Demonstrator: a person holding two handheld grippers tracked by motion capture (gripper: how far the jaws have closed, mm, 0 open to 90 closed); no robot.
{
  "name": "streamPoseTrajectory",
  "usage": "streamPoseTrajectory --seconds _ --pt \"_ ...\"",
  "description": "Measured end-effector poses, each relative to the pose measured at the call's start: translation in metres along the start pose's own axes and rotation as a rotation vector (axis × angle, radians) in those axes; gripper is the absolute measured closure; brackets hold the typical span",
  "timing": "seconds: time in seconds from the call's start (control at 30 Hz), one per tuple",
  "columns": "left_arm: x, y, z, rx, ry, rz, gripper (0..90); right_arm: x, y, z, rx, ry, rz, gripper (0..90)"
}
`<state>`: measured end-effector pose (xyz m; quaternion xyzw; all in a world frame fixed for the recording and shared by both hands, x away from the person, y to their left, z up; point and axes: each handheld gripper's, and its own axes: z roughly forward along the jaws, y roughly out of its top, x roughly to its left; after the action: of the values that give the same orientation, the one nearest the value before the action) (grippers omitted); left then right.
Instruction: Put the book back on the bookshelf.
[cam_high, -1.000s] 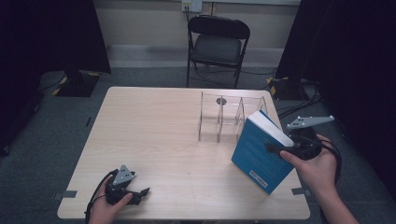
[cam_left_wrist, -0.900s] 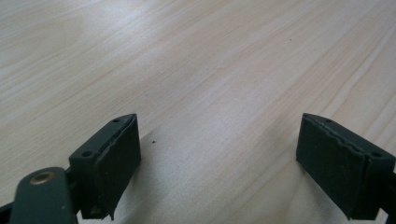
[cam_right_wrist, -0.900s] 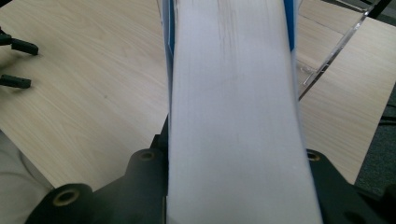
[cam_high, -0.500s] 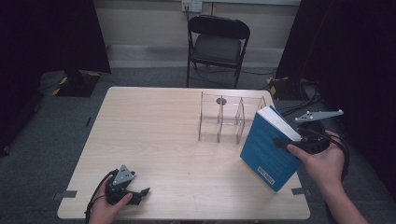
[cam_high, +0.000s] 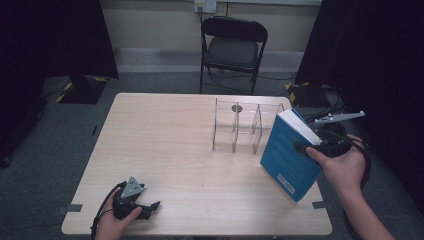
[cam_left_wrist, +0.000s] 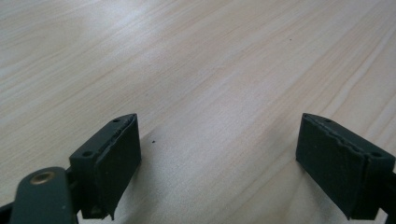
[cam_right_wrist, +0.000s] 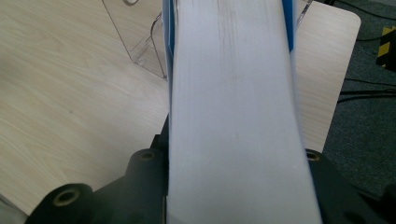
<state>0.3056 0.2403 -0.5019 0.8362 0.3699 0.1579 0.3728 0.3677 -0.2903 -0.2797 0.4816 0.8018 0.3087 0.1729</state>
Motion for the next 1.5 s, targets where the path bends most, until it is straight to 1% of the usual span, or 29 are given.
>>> streamPoseTrajectory --seconds 0.13,0.33,0.53,0.6,0.63,0.77,0.87,0.9,0.93,1.0,1.07,1.13,1.37,1.5 --pt "0.000 0.000 0.000 -0.001 0.000 0.000 13.7 0.000 0.004 0.002 0.004 -0.015 0.016 61.9" --pt "0.000 0.000 0.000 0.002 -0.001 0.009 13.6 0.001 0.009 0.006 0.009 -0.024 0.026 61.9" --pt "0.000 0.000 0.000 0.001 -0.001 0.008 13.6 0.003 0.016 0.009 0.012 -0.028 0.043 62.0" --pt "0.000 0.000 -0.001 0.001 -0.001 0.008 13.6 0.003 0.018 0.009 0.016 -0.029 0.042 62.0" --pt "0.000 0.000 -0.001 0.001 -0.001 0.009 13.6 0.004 0.019 0.010 0.015 -0.038 0.047 61.9" --pt "0.000 0.000 -0.001 0.001 -0.001 0.009 13.6 0.004 0.022 0.011 0.014 -0.042 0.056 61.9" --pt "0.000 0.000 -0.001 0.001 -0.002 0.010 13.6 0.002 0.023 0.011 0.013 -0.043 0.068 61.9" --pt "0.000 0.000 -0.001 0.001 -0.002 0.010 13.6 0.002 0.024 0.011 0.012 -0.047 0.079 61.9" --pt "0.000 0.000 -0.001 0.001 -0.002 0.009 13.6 0.001 0.024 0.011 0.010 -0.051 0.072 61.9" --pt "0.000 0.000 -0.001 0.001 -0.002 0.010 13.6 0.001 0.026 0.012 0.016 -0.061 0.079 61.9" --pt "0.000 0.000 -0.001 0.001 -0.002 0.009 13.6 0.000 0.027 0.012 0.019 -0.066 0.072 61.9" --pt "0.000 0.000 -0.001 0.001 -0.002 0.009 13.6 0.000 0.028 0.012 0.021 -0.075 0.077 61.9" --pt "0.000 0.000 -0.001 0.002 -0.003 0.009 13.6 -0.002 0.031 0.016 0.021 -0.079 0.098 61.9" --pt "0.000 0.000 -0.001 0.001 -0.002 0.009 13.6 -0.001 0.034 0.019 0.028 -0.081 0.094 61.9"
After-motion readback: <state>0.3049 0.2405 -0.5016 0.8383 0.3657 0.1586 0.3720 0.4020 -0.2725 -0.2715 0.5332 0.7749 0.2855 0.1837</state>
